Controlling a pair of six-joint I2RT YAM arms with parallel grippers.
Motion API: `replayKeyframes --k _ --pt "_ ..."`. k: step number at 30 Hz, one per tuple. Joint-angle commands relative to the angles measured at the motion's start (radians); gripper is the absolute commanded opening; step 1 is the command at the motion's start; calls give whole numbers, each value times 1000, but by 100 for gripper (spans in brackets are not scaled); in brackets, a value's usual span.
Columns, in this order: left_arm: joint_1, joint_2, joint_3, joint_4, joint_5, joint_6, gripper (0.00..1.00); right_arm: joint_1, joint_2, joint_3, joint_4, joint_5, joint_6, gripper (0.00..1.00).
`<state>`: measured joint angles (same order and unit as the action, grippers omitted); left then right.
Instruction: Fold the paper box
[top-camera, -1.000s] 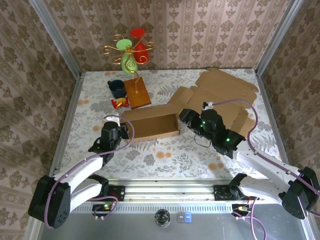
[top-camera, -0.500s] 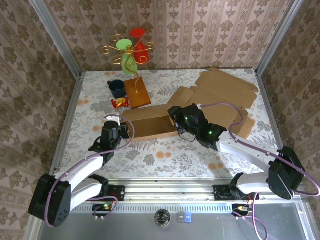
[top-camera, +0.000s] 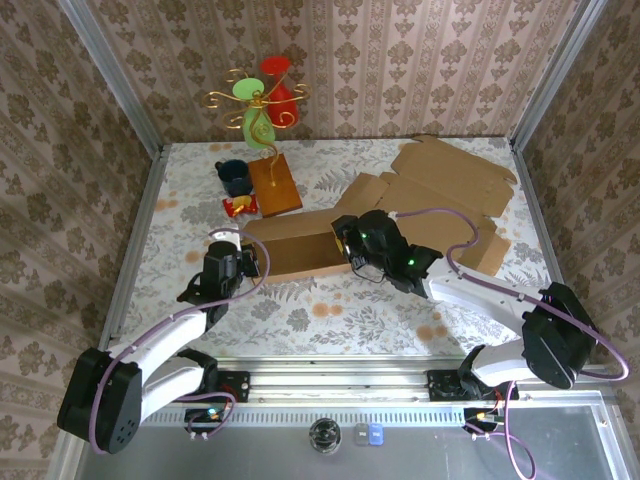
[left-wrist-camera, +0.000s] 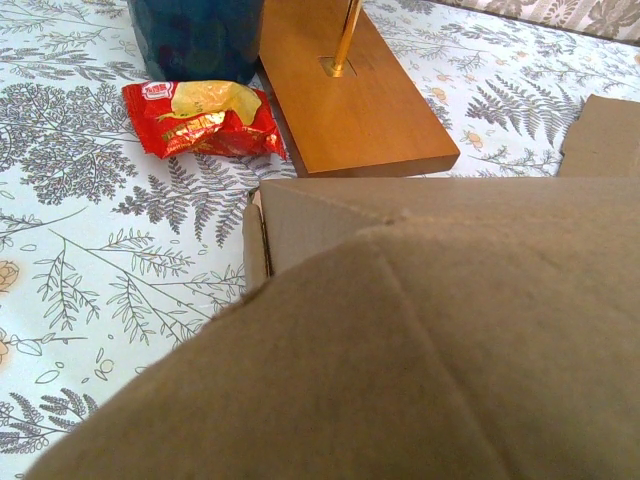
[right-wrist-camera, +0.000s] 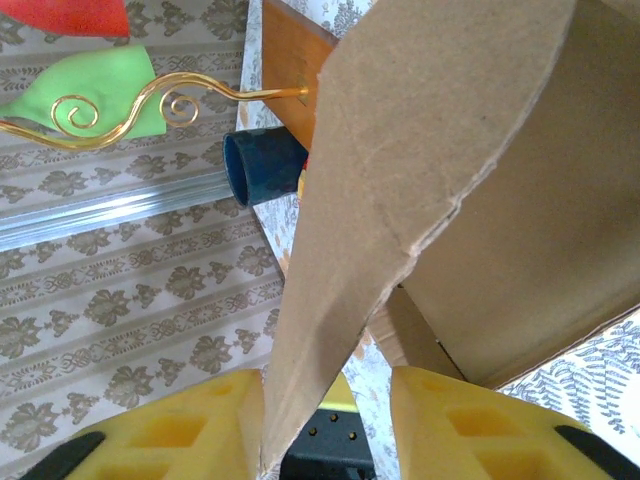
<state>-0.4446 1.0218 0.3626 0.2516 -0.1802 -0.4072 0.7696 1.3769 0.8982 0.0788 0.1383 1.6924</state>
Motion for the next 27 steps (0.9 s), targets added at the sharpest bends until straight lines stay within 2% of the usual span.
replayKeyframes --k 1,4,14,15,17,19,22,23,25,27 --pt "-5 2 28 -32 6 16 0 6 8 34 6 29 16 43" --pt "-5 -2 27 -31 6 16 0 4 53 33 28 33 21 40" --pt "-5 -9 32 -44 13 15 0 4 67 44 21 29 52 10" --pt "-5 -12 38 -52 13 14 6 4 67 43 17 27 60 8" --pt "-5 -27 58 -88 22 8 31 5 67 40 10 25 76 4" --pt "-6 -51 89 -154 32 -11 47 5 66 39 0 28 90 2" --pt "-5 -105 117 -247 60 -52 56 6 66 43 -14 34 101 1" --pt "-36 -130 118 -270 70 -71 58 6 66 42 -12 36 104 0" --pt "-40 -182 119 -322 83 -114 63 6 70 45 -14 37 105 0" --pt "-41 -232 129 -384 99 -159 65 5 72 47 -16 38 107 0"
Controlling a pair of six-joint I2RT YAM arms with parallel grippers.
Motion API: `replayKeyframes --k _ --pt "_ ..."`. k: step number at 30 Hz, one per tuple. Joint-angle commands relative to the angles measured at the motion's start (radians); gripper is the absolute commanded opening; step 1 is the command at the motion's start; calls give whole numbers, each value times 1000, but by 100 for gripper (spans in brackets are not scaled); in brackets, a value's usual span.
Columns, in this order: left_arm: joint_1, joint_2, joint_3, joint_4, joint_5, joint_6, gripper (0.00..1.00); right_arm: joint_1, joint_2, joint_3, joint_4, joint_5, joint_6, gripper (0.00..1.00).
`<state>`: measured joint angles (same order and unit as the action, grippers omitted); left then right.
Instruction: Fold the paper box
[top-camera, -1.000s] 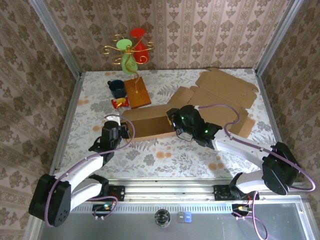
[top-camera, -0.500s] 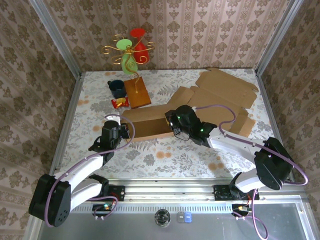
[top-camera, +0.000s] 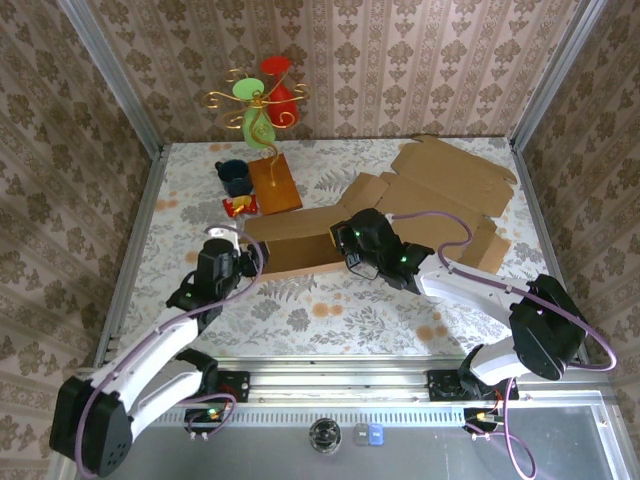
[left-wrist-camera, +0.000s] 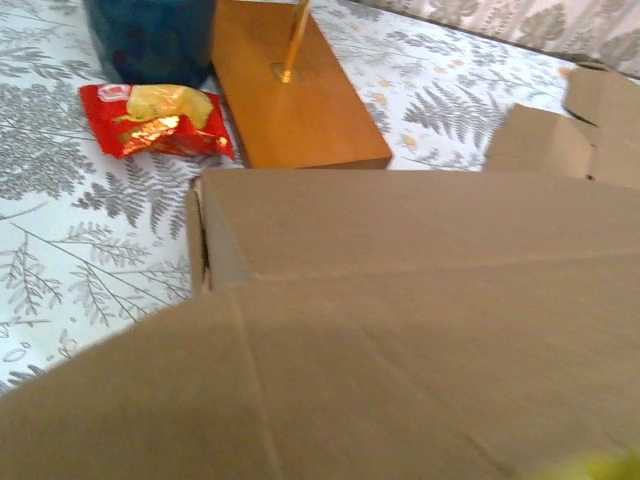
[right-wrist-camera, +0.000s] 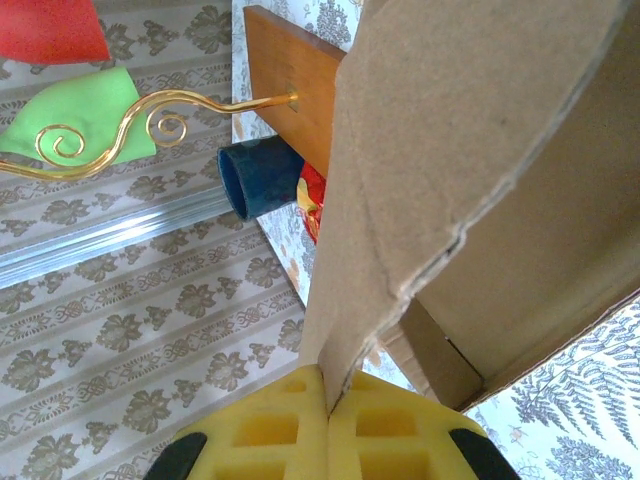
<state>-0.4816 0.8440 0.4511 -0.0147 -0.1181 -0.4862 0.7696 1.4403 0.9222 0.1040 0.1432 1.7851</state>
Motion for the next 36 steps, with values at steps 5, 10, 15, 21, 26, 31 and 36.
replayKeyframes --k 5,10,15,21,26,31,36 --pt "-3 -140 145 -355 42 -231 57 5 14 23 -42 32 17 0" --pt "19 -71 369 -674 36 -417 44 7 15 25 -48 27 12 0" --pt "164 148 611 -946 105 -475 46 8 14 14 -49 24 5 0" --pt "312 354 701 -849 295 -387 55 7 20 14 -45 23 -5 0" --pt "332 495 716 -705 365 -317 59 7 27 11 -44 16 -6 0" --pt "331 609 720 -676 402 -239 60 7 24 3 -58 12 -4 0" --pt "330 627 662 -681 373 -186 59 7 23 -1 -74 -4 -2 0"
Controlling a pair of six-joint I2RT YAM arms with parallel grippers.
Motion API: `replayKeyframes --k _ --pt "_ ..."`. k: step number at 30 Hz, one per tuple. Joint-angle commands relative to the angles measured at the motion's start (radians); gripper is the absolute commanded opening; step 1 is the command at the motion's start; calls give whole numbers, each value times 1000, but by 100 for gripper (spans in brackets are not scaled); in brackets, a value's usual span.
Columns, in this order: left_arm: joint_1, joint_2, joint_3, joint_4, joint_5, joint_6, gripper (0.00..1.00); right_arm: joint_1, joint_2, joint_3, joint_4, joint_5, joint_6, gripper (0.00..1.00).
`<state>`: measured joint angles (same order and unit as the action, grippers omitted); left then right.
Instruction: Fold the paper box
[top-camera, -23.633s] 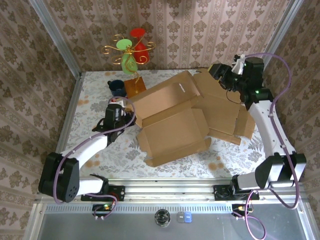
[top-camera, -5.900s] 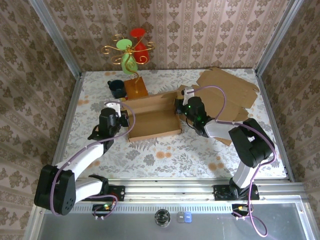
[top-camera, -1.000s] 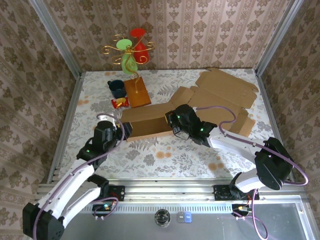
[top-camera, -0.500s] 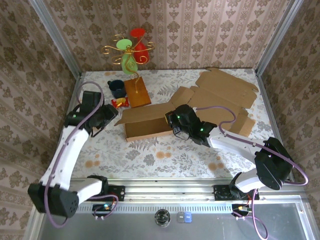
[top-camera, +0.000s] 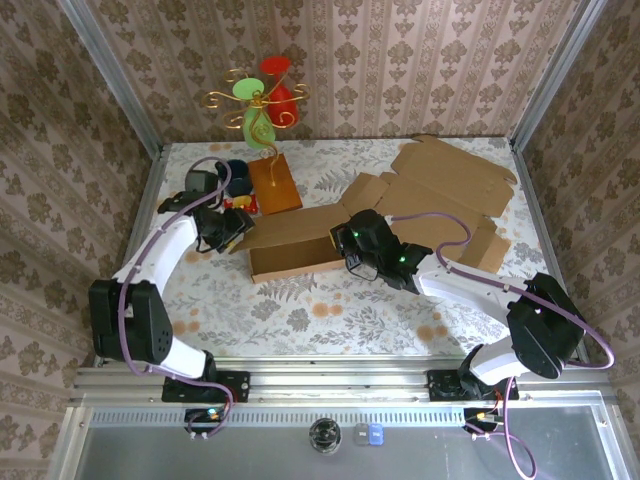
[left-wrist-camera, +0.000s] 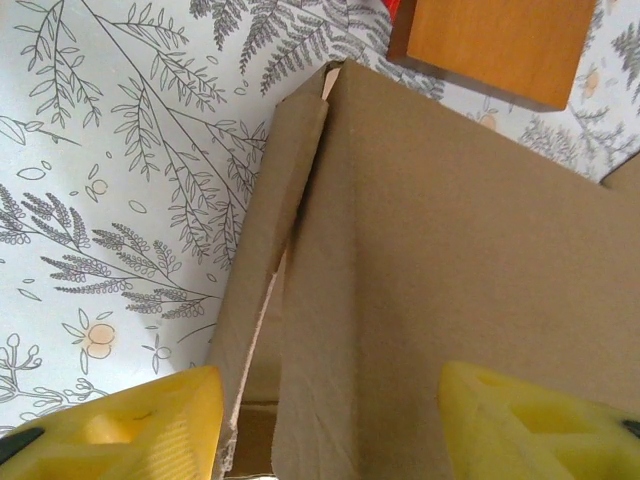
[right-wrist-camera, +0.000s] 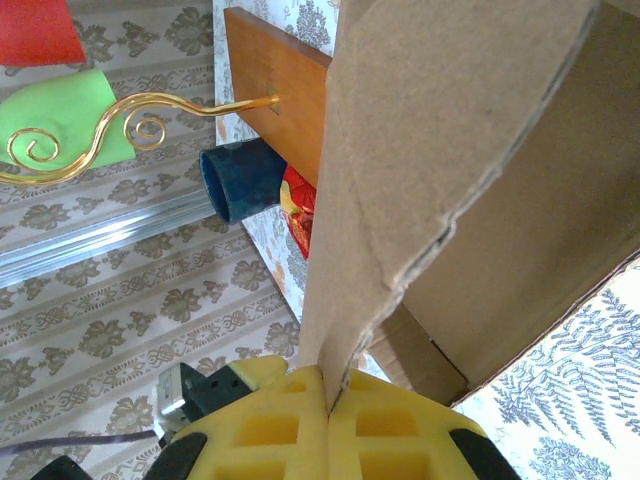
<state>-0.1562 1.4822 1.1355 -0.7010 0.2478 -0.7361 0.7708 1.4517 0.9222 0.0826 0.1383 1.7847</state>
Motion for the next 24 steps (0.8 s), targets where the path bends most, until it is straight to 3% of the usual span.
replayKeyframes --k 1,19,22,24 --pt "5 -13 -41 13 2 71 58 6 13 -1 -59 -4 -3 0" --pt "6 -10 -257 234 24 116 45 4 -1 -65 -105 -54 -10 1" --pt "6 -8 -276 257 21 121 42 3 -3 -74 -120 -74 -14 5" --pt "7 -8 -282 267 21 125 40 -1 -8 -73 -144 -90 -35 12"
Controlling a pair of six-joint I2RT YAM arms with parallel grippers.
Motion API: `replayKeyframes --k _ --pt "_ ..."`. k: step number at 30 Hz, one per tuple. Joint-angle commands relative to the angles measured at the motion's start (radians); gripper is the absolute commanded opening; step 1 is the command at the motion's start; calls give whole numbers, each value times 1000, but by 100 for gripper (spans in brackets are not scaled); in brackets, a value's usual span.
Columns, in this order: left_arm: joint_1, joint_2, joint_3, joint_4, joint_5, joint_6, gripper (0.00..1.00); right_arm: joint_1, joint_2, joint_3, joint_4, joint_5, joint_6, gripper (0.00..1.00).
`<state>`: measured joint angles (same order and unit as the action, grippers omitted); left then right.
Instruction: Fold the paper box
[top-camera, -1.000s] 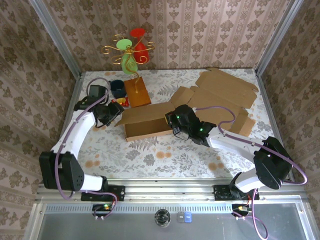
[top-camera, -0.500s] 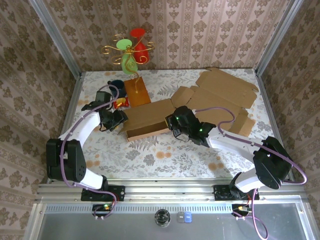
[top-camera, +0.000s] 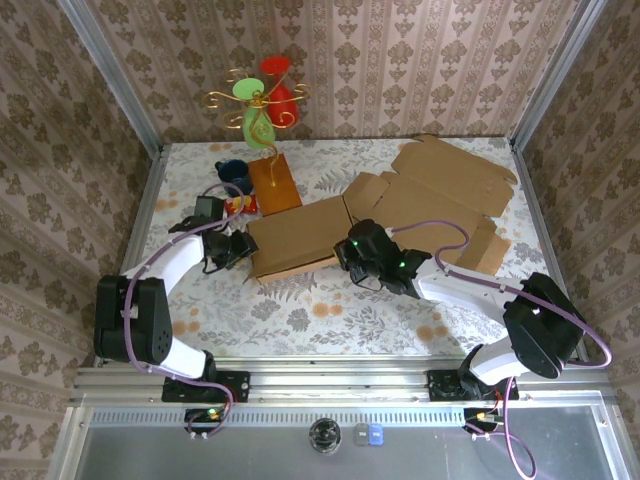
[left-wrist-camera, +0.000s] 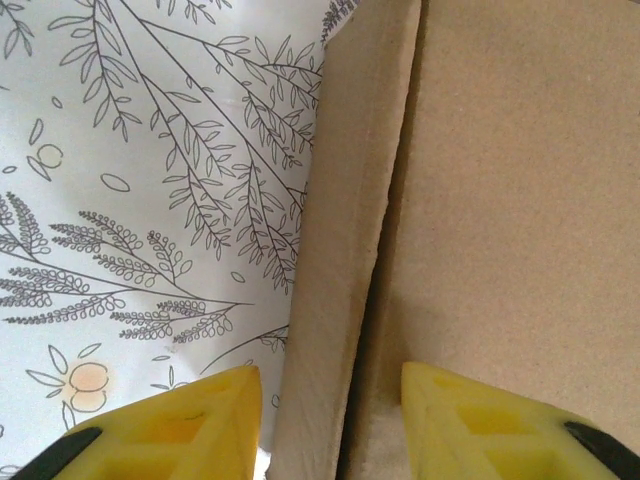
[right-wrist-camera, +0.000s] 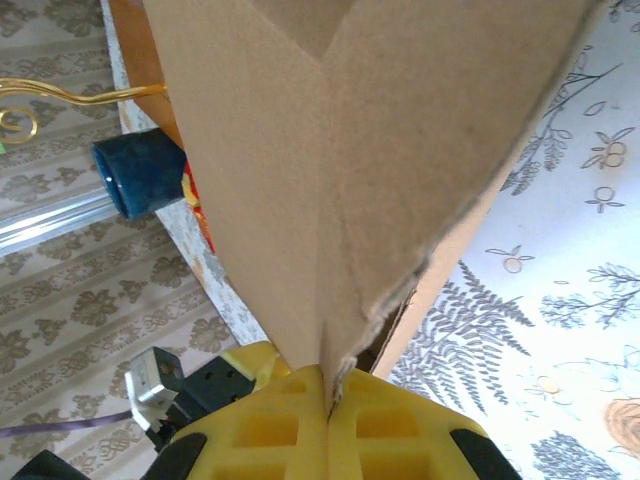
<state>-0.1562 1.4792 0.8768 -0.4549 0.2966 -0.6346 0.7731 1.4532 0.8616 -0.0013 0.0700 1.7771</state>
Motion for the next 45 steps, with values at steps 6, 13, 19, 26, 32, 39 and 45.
replayKeyframes --k 6,13,19,26,32,39,45 --pt "6 -19 -39 37 -20 60 36 -56 -128 41 -262 -39 -316 45" --pt "3 -54 -69 80 -10 105 35 -218 -272 152 -527 -86 -824 57" --pt "3 -62 -79 95 3 123 35 -421 -135 200 -385 -386 -1134 63" --pt "3 -56 -99 134 29 130 32 -459 264 447 -422 -665 -1299 65" --pt "4 -56 -113 137 26 133 32 -456 452 553 -469 -663 -1350 64" --pt "3 -47 -123 151 29 131 30 -430 584 608 -523 -650 -1397 58" --pt "5 -30 -118 153 24 133 24 -429 602 596 -526 -634 -1408 51"
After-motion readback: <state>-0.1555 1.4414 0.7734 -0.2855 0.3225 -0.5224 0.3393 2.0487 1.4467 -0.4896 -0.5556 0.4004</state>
